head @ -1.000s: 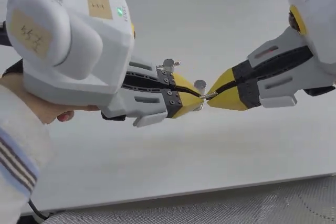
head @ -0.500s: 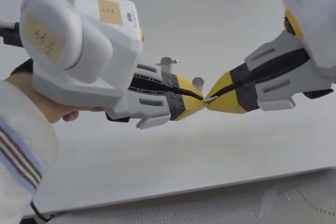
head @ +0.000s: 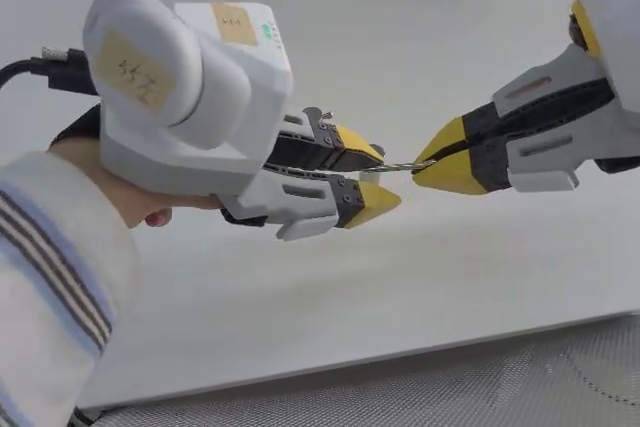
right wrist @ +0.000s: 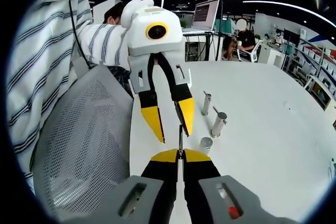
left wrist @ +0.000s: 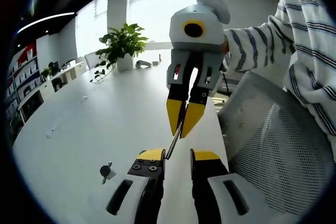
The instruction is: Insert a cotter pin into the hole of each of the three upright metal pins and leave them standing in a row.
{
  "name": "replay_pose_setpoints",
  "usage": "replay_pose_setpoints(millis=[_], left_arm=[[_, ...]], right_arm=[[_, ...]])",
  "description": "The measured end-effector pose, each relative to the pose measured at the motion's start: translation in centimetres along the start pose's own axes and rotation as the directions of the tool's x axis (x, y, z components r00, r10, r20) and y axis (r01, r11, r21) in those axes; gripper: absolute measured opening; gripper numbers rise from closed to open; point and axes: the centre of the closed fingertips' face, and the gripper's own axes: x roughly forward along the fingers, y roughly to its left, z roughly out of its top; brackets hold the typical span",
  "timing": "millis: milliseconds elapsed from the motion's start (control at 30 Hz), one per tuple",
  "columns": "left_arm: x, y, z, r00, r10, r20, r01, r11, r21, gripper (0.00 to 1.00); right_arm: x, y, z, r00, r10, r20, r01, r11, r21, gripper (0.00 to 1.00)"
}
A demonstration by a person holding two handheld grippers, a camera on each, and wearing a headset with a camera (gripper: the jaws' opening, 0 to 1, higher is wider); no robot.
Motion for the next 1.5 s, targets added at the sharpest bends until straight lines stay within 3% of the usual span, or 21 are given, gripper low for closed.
replay_pose_setpoints(millis=[33, 133, 233, 333, 667, 900, 1033, 1267, 1500], left_arm=[[0.1, 0.2, 0.0, 1.0000, 0.009, -0.003, -0.009, 1.000, 0.001, 0.18], [0.0, 2.4, 0.0, 0.9934, 0.114, 0.000, -0.114, 0.993, 0.003, 0.26], [0.1, 3.3, 0.0, 0.9916, 0.129, 0.010, -0.128, 0.991, -0.048, 0.29], [0.3, 3.8, -0.2, 0.9894, 0.145, 0.000, -0.145, 0.988, -0.051, 0.26], [1.7, 4.6, -1.4, 0.9912, 0.128, -0.035, -0.130, 0.989, -0.068, 0.24], [2.3, 4.9, -2.4, 0.9904, 0.113, -0.079, -0.118, 0.991, -0.057, 0.19], [2.4, 5.1, -2.8, 0.9911, 0.107, -0.079, -0.113, 0.991, -0.075, 0.18], [2.6, 5.2, -3.1, 0.9910, 0.097, -0.093, -0.102, 0.993, -0.056, 0.10], [2.8, 5.0, -3.1, 0.9926, 0.062, -0.105, -0.063, 0.998, -0.007, 0.10]], right_arm=[[-0.1, 0.0, -0.1, 1.0000, -0.007, -0.003, 0.007, 1.000, 0.000, 0.00], [-0.5, -0.6, -1.0, 0.9997, -0.020, -0.015, 0.020, 1.000, 0.004, 0.00], [-0.5, -1.2, -1.5, 0.9988, -0.044, -0.024, 0.044, 0.999, 0.015, 0.00], [-0.3, -1.9, -1.9, 0.9970, -0.064, -0.042, 0.065, 0.998, 0.015, 0.00], [-0.2, -3.2, -2.6, 0.9964, -0.065, -0.054, 0.066, 0.998, 0.012, 0.00], [0.1, -3.3, -3.1, 0.9958, -0.059, -0.069, 0.060, 0.998, 0.007, 0.00], [0.2, -3.5, -3.4, 0.9955, -0.053, -0.079, 0.053, 0.999, 0.005, 0.00], [0.6, -3.7, -3.8, 0.9957, -0.038, -0.084, 0.038, 0.999, 0.008, 0.00], [1.0, -4.0, -4.1, 0.9961, -0.023, -0.085, 0.024, 1.000, 0.005, 0.00]])
